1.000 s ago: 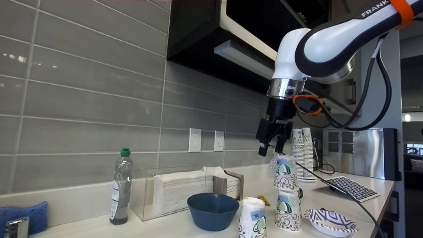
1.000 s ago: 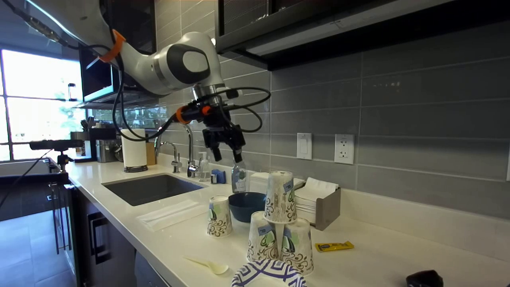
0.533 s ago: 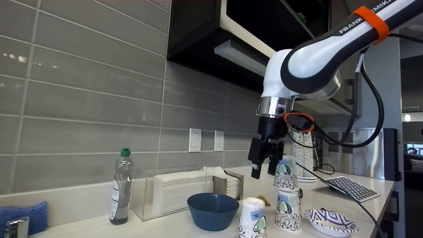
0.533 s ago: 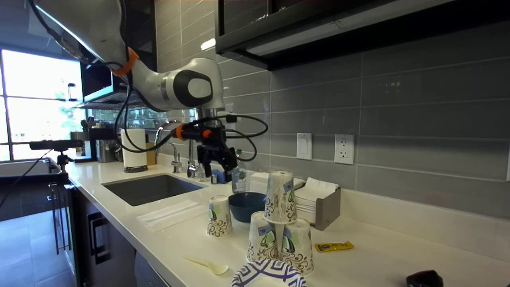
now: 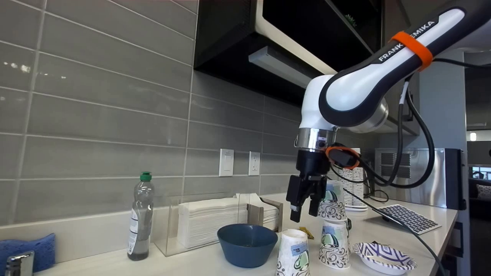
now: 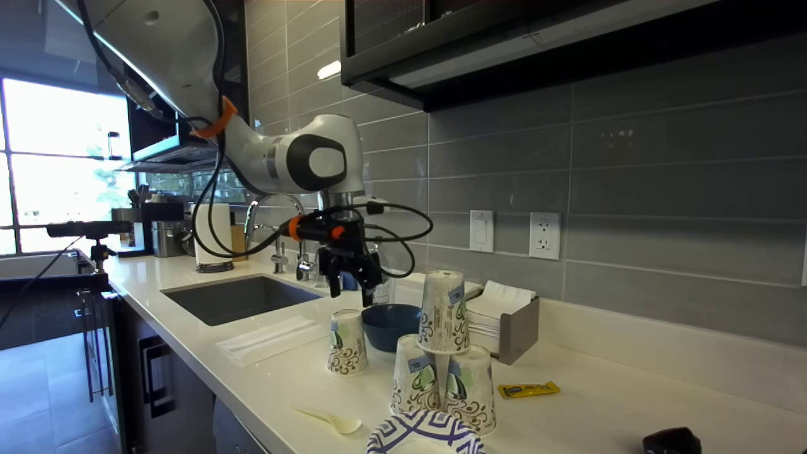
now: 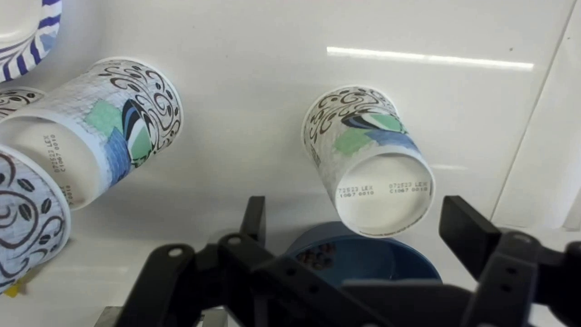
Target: Stack the cups
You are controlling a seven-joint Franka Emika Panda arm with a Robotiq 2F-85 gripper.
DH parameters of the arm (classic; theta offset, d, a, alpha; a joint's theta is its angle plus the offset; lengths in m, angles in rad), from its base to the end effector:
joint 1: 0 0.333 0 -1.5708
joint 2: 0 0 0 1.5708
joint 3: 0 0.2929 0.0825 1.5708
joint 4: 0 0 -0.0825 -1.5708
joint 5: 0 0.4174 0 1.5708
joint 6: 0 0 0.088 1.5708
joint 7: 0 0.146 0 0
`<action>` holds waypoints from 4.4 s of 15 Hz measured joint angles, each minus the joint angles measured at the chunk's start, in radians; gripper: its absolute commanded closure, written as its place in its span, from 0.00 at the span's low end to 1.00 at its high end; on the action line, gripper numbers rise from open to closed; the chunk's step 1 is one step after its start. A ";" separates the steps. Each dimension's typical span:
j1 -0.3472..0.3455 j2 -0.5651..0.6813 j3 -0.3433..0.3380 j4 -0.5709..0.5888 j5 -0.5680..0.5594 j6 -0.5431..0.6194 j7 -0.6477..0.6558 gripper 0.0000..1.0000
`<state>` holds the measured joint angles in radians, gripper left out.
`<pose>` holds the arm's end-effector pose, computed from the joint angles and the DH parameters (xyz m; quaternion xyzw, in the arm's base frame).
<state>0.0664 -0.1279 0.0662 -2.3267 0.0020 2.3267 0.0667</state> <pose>0.5319 0.0707 0.3218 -0.9974 -0.0322 -0.0638 0.0029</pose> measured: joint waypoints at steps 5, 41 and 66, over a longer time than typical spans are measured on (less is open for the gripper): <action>-0.006 0.037 -0.016 -0.001 0.000 0.039 -0.007 0.11; -0.051 -0.302 -0.017 0.023 -0.141 -0.191 0.046 0.99; -0.187 -0.211 -0.094 0.321 -0.285 -0.400 0.039 0.99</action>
<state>-0.1206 -0.3388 -0.0279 -2.0053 -0.2832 1.9265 0.1055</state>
